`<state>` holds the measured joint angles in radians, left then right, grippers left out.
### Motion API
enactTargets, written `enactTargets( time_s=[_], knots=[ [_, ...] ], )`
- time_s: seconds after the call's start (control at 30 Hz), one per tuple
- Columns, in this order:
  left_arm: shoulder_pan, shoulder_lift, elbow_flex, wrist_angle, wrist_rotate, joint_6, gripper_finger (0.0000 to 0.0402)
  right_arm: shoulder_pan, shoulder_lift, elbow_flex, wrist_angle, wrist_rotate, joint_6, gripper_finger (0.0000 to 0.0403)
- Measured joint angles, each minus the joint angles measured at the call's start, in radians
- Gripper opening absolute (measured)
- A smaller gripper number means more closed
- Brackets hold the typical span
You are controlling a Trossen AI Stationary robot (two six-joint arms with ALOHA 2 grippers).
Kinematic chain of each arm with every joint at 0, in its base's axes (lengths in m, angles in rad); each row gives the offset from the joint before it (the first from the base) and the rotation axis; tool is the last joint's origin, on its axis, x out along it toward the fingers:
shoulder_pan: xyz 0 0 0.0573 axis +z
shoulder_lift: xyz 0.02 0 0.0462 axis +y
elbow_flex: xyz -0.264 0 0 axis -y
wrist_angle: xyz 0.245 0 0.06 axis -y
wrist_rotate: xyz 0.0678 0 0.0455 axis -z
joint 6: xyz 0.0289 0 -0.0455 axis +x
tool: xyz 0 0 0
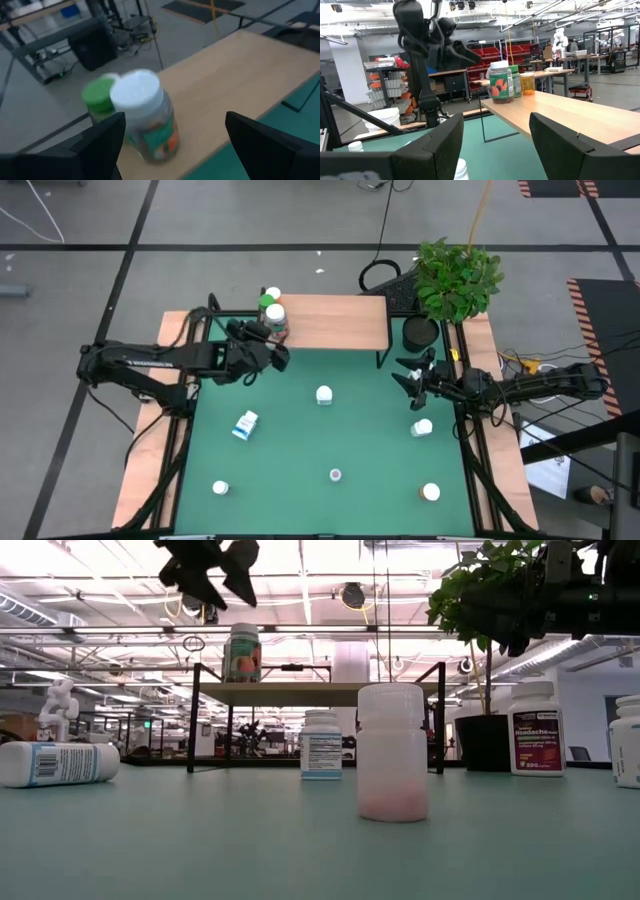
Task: Pick and place medicine bottles onto shelf by color
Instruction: Put the dark green bottle on the shelf
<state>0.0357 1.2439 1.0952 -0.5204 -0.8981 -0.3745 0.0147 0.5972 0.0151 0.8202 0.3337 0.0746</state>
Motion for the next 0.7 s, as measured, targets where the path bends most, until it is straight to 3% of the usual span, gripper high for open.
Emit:
enactTargets(
  time_s=[0.3,0.47,0.7],
  knots=[
    [0.144,-0.003,0.041,0.109,0.203,0.131,0.0347,0.000,0.000,0.000,0.014,0.000,0.000,0.0224],
    [0.218,-0.003,0.020,0.107,0.216,0.045,0.0346,0.000,0.000,0.000,0.014,0.000,0.000,0.0224],
    [0.231,0.005,-0.004,0.118,0.251,0.006,0.0346,0.000,0.000,0.000,0.018,0.000,-0.005,0.0224]
  ],
)
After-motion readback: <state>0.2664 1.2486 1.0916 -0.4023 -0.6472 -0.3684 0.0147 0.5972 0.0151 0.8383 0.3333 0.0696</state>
